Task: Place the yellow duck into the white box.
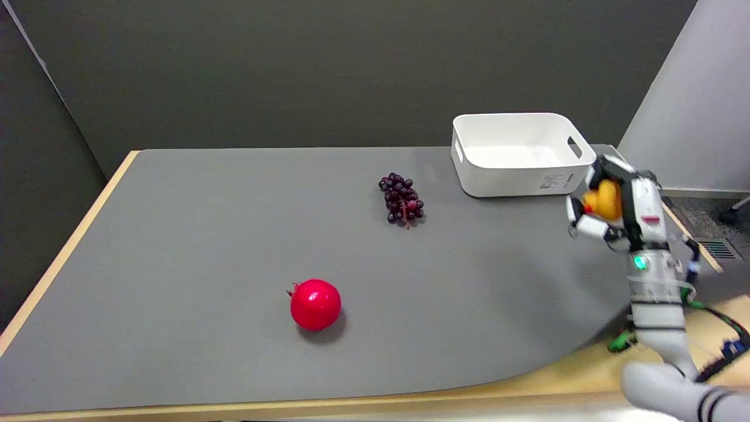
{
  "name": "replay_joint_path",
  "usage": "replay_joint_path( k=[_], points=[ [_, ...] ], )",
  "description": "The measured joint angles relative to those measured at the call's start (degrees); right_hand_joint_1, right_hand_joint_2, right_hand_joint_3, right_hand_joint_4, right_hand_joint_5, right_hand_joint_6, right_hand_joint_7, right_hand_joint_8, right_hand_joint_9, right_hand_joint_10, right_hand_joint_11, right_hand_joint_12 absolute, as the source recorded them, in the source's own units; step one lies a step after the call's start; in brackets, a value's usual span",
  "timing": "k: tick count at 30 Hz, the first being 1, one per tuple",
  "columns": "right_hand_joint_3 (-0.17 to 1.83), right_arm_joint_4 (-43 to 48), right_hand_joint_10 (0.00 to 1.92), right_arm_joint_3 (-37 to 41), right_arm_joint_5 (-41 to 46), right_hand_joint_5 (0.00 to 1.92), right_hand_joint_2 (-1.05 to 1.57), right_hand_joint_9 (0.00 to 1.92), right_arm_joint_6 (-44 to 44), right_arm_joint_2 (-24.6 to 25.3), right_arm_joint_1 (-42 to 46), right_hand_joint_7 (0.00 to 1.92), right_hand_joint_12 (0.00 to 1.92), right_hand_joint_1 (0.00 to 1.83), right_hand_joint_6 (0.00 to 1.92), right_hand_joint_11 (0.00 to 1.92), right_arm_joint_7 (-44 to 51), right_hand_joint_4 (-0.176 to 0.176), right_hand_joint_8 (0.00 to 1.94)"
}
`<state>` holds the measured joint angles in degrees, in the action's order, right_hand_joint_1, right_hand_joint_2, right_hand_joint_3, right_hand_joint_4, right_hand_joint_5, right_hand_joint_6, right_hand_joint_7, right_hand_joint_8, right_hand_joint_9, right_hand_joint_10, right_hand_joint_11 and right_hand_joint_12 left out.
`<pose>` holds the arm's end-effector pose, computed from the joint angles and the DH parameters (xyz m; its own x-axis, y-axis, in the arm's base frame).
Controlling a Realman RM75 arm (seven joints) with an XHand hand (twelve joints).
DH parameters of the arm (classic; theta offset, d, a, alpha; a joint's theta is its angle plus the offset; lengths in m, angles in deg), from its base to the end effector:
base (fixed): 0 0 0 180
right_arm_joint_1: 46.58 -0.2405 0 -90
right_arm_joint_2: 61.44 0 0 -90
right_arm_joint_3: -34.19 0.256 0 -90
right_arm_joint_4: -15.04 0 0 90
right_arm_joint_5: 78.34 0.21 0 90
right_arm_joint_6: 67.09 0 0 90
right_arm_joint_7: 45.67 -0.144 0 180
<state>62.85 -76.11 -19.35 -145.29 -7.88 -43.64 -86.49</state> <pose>-0.2840 -0.2398 0.4841 0.5878 0.6253 0.5134 -0.6221 -0.0564 0.7809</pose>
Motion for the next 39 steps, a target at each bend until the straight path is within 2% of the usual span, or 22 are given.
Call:
replay_joint_path(
  k=[13, 26, 30, 33, 35, 39],
  points=[
    [0.82, 1.1, 1.81, -2.2, -6.4, 0.73, 0.78, 0.81, 15.0, 0.5, -19.1, 0.77, 1.92, 1.83, 1.92, 0.43, 4.4, -0.099, 1.94],
    [0.86, -9.0, 1.79, -6.4, -11.9, 0.74, 0.76, 0.82, 31.7, 3.8, -39.8, 0.77, 1.92, 1.83, 1.92, 0.45, 8.2, -0.093, 1.94],
    [0.90, -12.3, 1.78, -6.2, -12.9, 0.74, 0.73, 0.84, 35.8, 4.5, -43.0, 0.75, 1.92, 1.83, 1.92, 0.48, 9.5, -0.096, 1.94],
    [0.92, -14.2, 1.77, -5.3, -13.3, 0.73, 0.71, 0.84, 38.6, 4.8, -44.1, 0.75, 1.92, 1.83, 1.92, 0.51, 11.1, -0.111, 1.94],
    [0.93, -15.1, 1.76, -4.5, -13.3, 0.73, 0.70, 0.85, 40.3, 4.8, -44.4, 0.81, 1.92, 1.83, 1.92, 0.53, 12.6, -0.103, 1.94],
    [0.94, -16.1, 1.76, -2.9, -12.2, 0.73, 0.70, 0.85, 42.9, 4.6, -43.9, 0.81, 1.92, 1.83, 1.92, 0.53, 15.9, -0.105, 1.94]
  ],
)
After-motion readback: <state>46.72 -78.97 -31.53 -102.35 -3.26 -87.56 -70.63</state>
